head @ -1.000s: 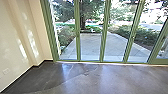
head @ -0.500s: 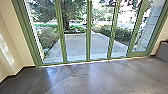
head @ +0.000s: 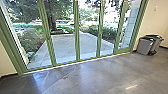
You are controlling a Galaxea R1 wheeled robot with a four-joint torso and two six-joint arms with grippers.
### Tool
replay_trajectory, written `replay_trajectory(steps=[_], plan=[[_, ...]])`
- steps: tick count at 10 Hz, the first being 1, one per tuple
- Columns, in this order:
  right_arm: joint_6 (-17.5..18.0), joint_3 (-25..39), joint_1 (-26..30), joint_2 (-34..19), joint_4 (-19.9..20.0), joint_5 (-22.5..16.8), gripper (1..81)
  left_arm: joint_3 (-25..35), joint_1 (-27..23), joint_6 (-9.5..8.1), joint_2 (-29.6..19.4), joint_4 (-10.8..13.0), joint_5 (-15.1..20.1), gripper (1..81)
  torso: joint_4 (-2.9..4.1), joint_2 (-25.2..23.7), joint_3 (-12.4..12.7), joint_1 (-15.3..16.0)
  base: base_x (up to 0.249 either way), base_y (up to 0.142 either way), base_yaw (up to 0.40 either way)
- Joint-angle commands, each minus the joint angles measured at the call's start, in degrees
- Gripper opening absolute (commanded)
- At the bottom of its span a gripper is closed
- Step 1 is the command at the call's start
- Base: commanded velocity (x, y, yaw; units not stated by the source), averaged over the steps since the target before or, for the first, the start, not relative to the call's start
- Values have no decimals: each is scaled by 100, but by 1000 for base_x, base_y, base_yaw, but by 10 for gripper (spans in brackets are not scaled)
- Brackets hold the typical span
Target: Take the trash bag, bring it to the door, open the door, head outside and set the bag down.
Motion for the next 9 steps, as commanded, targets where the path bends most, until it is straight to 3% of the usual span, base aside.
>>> replay_trajectory(steps=[1, 9], plan=[[-22, 29, 150, 43, -44, -297, 811, -10, -311, 16, 20, 14, 420, 10, 0, 0, 0, 0, 0, 0, -338], [-22, 29, 150, 43, -44, -297, 811, -10, -311, 16, 20, 14, 420, 10, 0, 0, 0, 0, 0, 0, -338]])
